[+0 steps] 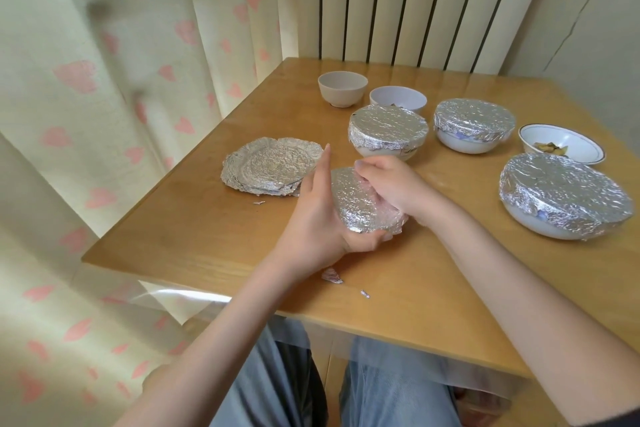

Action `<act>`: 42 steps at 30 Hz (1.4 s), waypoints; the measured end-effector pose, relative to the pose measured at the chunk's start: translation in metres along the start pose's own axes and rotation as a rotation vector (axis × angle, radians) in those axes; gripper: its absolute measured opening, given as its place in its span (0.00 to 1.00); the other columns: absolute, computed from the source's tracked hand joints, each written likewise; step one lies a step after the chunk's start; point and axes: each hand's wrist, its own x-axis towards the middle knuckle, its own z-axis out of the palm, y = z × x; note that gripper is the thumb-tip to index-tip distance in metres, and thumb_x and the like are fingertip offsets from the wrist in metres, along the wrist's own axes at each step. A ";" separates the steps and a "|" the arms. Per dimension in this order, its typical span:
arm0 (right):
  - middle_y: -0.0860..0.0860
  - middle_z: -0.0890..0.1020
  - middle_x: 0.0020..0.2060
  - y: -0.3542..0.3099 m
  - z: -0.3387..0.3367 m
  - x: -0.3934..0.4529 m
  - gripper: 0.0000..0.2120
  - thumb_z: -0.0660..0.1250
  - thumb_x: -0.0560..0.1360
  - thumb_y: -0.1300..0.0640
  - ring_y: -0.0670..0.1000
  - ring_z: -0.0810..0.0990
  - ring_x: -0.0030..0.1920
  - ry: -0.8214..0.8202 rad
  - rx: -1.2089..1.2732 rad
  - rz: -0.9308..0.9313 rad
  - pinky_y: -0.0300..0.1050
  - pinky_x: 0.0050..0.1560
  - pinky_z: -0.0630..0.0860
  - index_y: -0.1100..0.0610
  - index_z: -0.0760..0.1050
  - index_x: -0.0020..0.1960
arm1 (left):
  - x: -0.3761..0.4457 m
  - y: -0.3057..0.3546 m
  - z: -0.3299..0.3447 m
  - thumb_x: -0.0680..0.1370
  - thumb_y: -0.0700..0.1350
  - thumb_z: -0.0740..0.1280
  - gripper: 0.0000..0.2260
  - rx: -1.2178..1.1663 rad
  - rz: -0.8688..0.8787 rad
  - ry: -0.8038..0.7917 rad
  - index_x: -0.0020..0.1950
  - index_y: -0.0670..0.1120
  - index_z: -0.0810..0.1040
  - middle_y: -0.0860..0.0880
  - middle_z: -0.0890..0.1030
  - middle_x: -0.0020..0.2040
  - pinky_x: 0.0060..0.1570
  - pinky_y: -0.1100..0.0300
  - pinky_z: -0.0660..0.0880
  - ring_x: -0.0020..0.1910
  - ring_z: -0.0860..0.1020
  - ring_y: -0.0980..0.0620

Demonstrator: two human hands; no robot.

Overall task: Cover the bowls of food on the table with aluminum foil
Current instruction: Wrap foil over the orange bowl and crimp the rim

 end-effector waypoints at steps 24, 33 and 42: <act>0.54 0.77 0.62 0.001 0.039 -0.042 0.19 0.54 0.82 0.52 0.53 0.72 0.63 0.691 0.263 0.145 0.34 0.46 0.60 0.58 0.71 0.68 | 0.048 -0.005 0.004 0.75 0.66 0.52 0.32 -0.677 -0.179 -0.005 0.64 0.43 0.76 0.46 0.80 0.61 0.69 0.47 0.68 0.63 0.77 0.49; 0.55 0.82 0.44 0.000 0.027 -0.043 0.24 0.49 0.83 0.47 0.55 0.76 0.50 0.557 0.238 0.099 0.41 0.44 0.63 0.61 0.78 0.50 | 0.034 -0.006 0.010 0.75 0.70 0.45 0.39 -0.380 -0.160 0.198 0.64 0.44 0.79 0.48 0.80 0.62 0.69 0.51 0.67 0.63 0.76 0.53; 0.48 0.75 0.66 -0.006 0.004 -0.056 0.26 0.44 0.82 0.44 0.46 0.68 0.68 0.535 0.189 0.052 0.30 0.62 0.59 0.54 0.72 0.67 | 0.025 -0.014 -0.015 0.73 0.71 0.42 0.37 -0.426 -0.185 0.239 0.72 0.53 0.70 0.51 0.75 0.69 0.73 0.54 0.60 0.70 0.69 0.56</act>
